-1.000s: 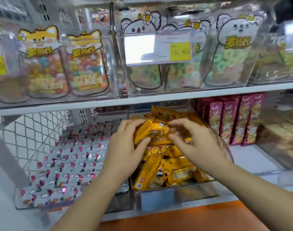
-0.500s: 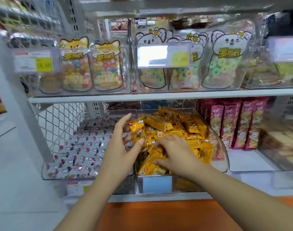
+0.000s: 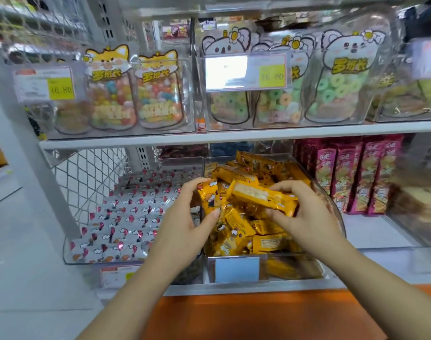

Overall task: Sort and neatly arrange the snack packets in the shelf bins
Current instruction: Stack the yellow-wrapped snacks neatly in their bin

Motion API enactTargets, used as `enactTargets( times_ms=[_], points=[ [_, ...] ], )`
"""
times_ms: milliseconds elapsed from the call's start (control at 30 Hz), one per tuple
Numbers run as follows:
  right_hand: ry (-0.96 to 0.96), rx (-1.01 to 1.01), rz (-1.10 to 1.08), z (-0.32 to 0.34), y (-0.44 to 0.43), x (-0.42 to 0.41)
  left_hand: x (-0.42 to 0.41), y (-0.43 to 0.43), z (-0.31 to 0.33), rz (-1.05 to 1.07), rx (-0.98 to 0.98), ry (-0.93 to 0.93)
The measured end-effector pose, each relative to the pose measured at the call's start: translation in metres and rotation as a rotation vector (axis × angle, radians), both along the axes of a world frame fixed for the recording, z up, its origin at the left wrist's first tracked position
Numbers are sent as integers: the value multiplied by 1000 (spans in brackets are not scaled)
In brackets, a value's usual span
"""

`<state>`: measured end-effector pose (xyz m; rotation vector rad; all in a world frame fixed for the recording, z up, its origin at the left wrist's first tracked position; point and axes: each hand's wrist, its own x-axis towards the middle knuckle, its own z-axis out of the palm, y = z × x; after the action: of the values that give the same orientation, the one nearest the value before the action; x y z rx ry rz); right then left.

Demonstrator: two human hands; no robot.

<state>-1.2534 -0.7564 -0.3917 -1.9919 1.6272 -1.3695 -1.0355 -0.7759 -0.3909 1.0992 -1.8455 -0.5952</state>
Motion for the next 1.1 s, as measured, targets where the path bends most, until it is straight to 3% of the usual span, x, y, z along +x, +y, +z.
enactTargets(
  times_ms=[67, 300, 433, 567, 667, 767, 900, 1100],
  points=[
    [-134, 25, 18, -3, 3, 0, -1, -4, -4, 33, 26, -31],
    [-161, 32, 80, -9, 3, 14, -8, -20, -6, 42, 61, -5],
    [-174, -96, 68, -16, 5, 25, -7, -24, -3, 5, 92, 125],
    [-195, -26, 90, -17, 1, 42, 2, -21, 1, -77, 226, 357],
    [-174, -11, 123, -12, -4, 61, 14, -19, -1, -74, 262, 426],
    [-173, 18, 179, -10, -7, 72, 23, -17, -2, -81, 291, 419],
    [-314, 110, 207, -12, -12, 66, 22, -13, 1, -121, 251, 358],
    [-152, 247, 196, 0, -21, 52, 7, -10, 4, -84, 70, 128]
  ],
)
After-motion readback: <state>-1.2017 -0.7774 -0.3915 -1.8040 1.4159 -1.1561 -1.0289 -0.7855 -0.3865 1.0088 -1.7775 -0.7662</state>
